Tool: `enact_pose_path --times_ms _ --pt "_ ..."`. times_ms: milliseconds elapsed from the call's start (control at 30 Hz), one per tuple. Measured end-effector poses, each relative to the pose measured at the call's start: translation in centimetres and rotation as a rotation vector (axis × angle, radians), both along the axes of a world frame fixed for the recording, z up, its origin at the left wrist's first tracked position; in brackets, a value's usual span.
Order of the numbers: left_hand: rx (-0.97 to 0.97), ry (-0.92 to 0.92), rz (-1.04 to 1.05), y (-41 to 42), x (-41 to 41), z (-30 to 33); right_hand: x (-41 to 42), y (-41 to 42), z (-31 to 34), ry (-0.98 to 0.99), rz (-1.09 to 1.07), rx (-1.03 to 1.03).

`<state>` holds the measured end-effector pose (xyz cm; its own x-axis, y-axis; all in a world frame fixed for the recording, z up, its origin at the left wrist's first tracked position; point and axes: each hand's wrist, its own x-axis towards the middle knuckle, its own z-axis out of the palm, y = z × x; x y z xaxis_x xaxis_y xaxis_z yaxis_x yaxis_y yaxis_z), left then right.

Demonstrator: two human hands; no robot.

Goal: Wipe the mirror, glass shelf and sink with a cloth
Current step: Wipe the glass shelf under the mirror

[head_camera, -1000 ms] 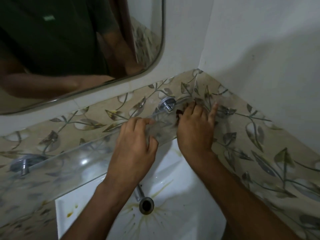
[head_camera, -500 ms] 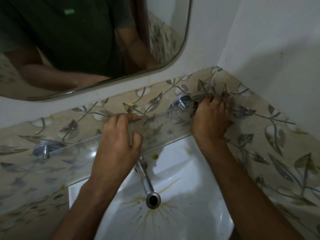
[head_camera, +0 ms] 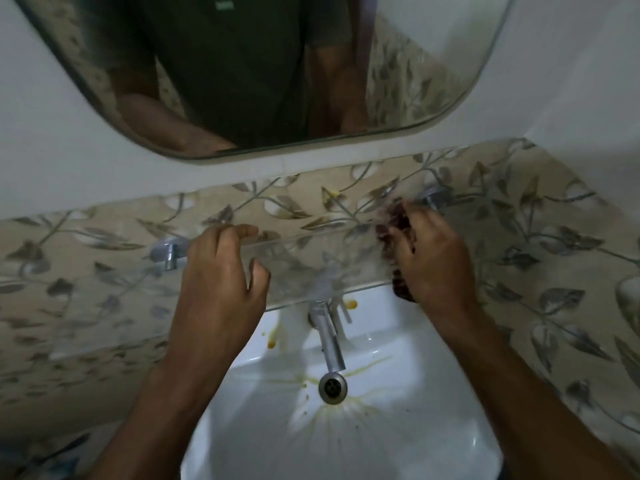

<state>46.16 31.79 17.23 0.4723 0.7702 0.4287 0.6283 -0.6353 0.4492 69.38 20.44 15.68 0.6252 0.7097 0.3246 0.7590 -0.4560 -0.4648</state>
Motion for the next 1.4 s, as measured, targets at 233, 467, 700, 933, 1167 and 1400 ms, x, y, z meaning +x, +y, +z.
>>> enact_pose_path --times_ms 233,467,700,933,1167,1400 --pt "-0.053 -0.012 0.103 -0.1 -3.5 -0.9 -11.6 3.9 -0.2 -0.093 0.187 0.013" --pt "-0.028 -0.02 0.196 0.7 -7.8 -0.3 -12.6 5.7 0.5 0.126 0.456 0.026" --pt "-0.061 -0.022 0.247 0.5 -10.3 -1.0 -15.5 6.4 0.2 0.042 0.278 0.015" --pt "-0.068 -0.055 0.268 0.9 -12.8 -1.1 -20.7 8.1 0.1 0.045 0.456 0.056" --pt "-0.085 -0.044 0.364 1.2 -16.7 -1.9 -21.0 6.5 -0.2 -0.004 0.239 0.016" --pt "-0.115 -0.054 0.375 1.3 -17.3 -2.2 -28.4 10.9 0.0 0.003 0.604 -0.023"
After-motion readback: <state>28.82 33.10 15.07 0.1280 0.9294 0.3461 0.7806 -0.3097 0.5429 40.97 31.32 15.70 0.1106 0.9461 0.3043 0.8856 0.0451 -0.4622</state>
